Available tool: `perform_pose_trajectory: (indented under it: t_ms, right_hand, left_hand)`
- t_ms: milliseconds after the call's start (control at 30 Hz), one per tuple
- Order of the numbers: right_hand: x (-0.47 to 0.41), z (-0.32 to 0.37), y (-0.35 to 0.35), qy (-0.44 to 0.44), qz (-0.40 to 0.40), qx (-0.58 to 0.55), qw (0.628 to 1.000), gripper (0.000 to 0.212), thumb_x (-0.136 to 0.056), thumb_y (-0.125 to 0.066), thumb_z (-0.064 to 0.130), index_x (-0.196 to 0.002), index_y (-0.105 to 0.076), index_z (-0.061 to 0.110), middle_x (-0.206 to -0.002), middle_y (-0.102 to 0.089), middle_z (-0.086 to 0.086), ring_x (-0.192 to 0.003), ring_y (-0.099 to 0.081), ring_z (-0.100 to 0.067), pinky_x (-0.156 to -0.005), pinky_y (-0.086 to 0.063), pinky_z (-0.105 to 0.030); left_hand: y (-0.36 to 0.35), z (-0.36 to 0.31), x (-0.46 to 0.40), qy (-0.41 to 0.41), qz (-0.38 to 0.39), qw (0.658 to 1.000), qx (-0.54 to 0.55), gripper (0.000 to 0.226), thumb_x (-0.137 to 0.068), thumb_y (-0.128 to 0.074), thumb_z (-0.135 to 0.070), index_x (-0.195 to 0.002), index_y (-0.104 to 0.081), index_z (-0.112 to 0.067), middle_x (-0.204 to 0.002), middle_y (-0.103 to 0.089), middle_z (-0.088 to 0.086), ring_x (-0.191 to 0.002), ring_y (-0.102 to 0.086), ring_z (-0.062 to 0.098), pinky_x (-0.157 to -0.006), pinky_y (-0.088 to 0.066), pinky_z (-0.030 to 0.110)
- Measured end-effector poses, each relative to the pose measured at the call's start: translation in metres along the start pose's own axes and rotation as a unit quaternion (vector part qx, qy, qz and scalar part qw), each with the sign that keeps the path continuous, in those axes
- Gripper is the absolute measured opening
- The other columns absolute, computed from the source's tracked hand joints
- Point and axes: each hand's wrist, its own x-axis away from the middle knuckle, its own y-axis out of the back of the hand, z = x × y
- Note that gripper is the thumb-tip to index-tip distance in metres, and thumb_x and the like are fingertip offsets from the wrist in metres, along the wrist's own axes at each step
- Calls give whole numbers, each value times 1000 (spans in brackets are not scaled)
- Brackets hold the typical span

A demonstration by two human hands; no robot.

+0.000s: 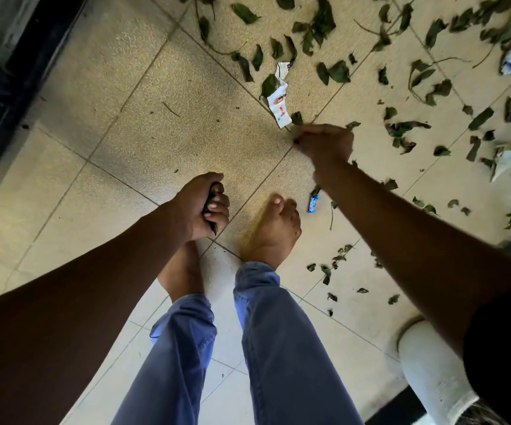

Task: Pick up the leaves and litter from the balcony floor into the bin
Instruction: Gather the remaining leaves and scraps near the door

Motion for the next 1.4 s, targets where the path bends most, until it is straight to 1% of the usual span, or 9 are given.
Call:
perform_pose_trajectory:
  t_ms: [133, 333, 533, 700, 800, 867, 1000, 1200, 1400]
  right_hand:
    - [103, 7, -23, 114, 168, -16, 979, 19, -70, -78, -11, -85, -78, 0, -81, -76, -12, -76, -74, -22, -75, -63, -42]
    - [167, -14, -55, 393, 95, 193, 894, 13, -75, -74, 3, -77, -70, 15, -76, -68, 3, -73, -63, -20, -65, -52, -41]
    - [137, -19, -61, 459, 75, 361, 808, 7, -80, -67, 20, -78, -72, 25, -74, -68, 10, -91, -56, -23, -77, -40, -38]
    - [136, -15, -58, 523, 129, 447, 714, 21, -77, -51, 14, -85, -70, 19, -82, -70, 5, -95, -61, -26, -76, -38, -38]
    - [133, -3, -50, 420, 196, 262, 846, 23, -84, -54, 5, -94, -74, 11, -83, -75, -3, -81, -71, -23, -74, -55, -40]
    - [111, 5, -38, 357, 107, 168, 913, 22, -84, -55, 3, -92, -73, 13, -86, -74, 3, -79, -71, -12, -73, -58, -38]
    - [36, 10, -15, 308, -43, 340, 888, 38, -80, -66, 6, -116, -61, 19, -114, -59, -5, -87, -64, -19, -72, -53, -31]
    - [-31, -1, -13, 330, 8, 487, 808, 43, -86, -72, 11, -123, -54, 20, -126, -48, -13, -99, -64, -36, -83, -58, -46]
    - [-15, -7, -16, 277, -20, 453, 847, 13, -89, -71, 20, -102, -73, 17, -102, -75, -5, -96, -71, -26, -76, -52, -29]
  left_hand:
    - [-23, -1, 8, -19, -6, 1000, 12, 46, -100, -46, -32, -55, -42, -22, -45, -31, -8, -32, -27, 6, -29, -19, 16]
    - [-26, 1, 17, -132, 31, 990, -45, 89, -111, -22, -20, -31, -60, -23, -41, -56, -12, -38, -56, -1, -41, -46, 11]
    - [-12, -18, 5, -61, 64, 991, 97, 30, -97, -52, -37, -96, -66, -10, -95, -61, -4, -93, -63, 8, -96, -39, 11]
    - [-21, -23, 7, -62, 14, 995, 76, 29, -97, -48, -33, -73, -57, -19, -71, -55, -5, -61, -61, 12, -64, -52, 17]
    - [-27, -22, 7, -93, -19, 991, 94, 38, -96, -44, -22, -58, -40, -20, -54, -40, -4, -41, -43, 9, -45, -36, 18]
    - [-24, -22, 2, -88, -26, 988, 126, 40, -97, -46, -22, -58, -38, -20, -51, -35, -6, -36, -30, 6, -35, -23, 15]
    - [-13, -24, -3, -83, -15, 991, 106, 44, -101, -51, -31, -59, -38, -22, -52, -35, -7, -34, -26, 5, -31, -20, 16]
    - [-8, -18, -4, -65, 16, 997, 37, 51, -102, -53, -46, -57, -41, -23, -54, -41, -8, -34, -25, 3, -30, -17, 15]
    - [-9, -4, -6, -80, 6, 997, 15, 48, -98, -50, -59, -64, -45, -25, -56, -45, -9, -36, -25, 3, -30, -18, 16]
